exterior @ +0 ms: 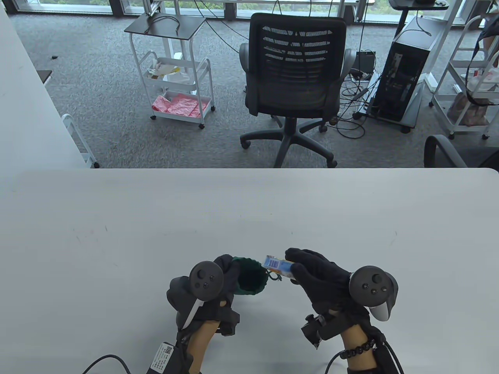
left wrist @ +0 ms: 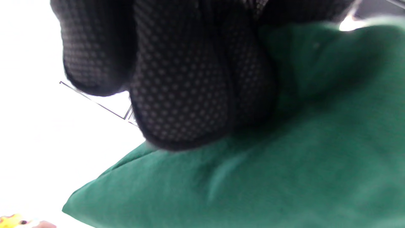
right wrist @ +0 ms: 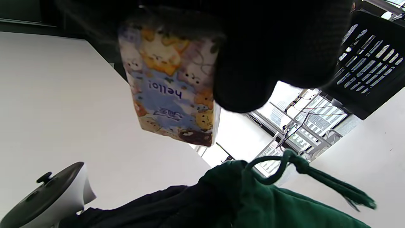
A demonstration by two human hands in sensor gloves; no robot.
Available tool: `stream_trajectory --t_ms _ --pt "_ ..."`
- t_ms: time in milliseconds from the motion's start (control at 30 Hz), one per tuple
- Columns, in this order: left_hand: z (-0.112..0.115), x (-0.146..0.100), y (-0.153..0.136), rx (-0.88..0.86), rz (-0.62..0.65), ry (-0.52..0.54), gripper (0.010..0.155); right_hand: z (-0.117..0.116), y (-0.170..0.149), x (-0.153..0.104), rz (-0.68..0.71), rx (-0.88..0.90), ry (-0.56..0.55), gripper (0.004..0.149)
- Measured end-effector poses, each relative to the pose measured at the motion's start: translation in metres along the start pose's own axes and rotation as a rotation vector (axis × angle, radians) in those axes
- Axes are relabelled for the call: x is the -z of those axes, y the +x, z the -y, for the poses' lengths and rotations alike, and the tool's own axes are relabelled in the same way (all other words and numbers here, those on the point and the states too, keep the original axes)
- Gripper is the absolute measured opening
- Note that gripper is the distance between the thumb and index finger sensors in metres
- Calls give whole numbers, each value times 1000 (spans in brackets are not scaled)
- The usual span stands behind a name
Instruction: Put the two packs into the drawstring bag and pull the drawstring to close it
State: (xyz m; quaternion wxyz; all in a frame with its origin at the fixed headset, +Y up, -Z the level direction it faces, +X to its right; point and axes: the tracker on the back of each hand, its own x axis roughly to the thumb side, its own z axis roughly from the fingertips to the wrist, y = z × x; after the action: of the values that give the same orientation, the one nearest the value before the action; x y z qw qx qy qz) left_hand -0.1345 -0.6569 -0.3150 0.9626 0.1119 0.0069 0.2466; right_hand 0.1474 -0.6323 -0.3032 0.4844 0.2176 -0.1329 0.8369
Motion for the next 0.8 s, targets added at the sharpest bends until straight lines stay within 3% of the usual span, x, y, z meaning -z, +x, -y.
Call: stream_trajectory --t_ms 367,800 --pt "2 -2 9 -2 65 -25 44 -23 7 1 27 -100 113 52" --pt "4 -4 16 41 127 -30 44 -35 22 -1 96 -395 114 52"
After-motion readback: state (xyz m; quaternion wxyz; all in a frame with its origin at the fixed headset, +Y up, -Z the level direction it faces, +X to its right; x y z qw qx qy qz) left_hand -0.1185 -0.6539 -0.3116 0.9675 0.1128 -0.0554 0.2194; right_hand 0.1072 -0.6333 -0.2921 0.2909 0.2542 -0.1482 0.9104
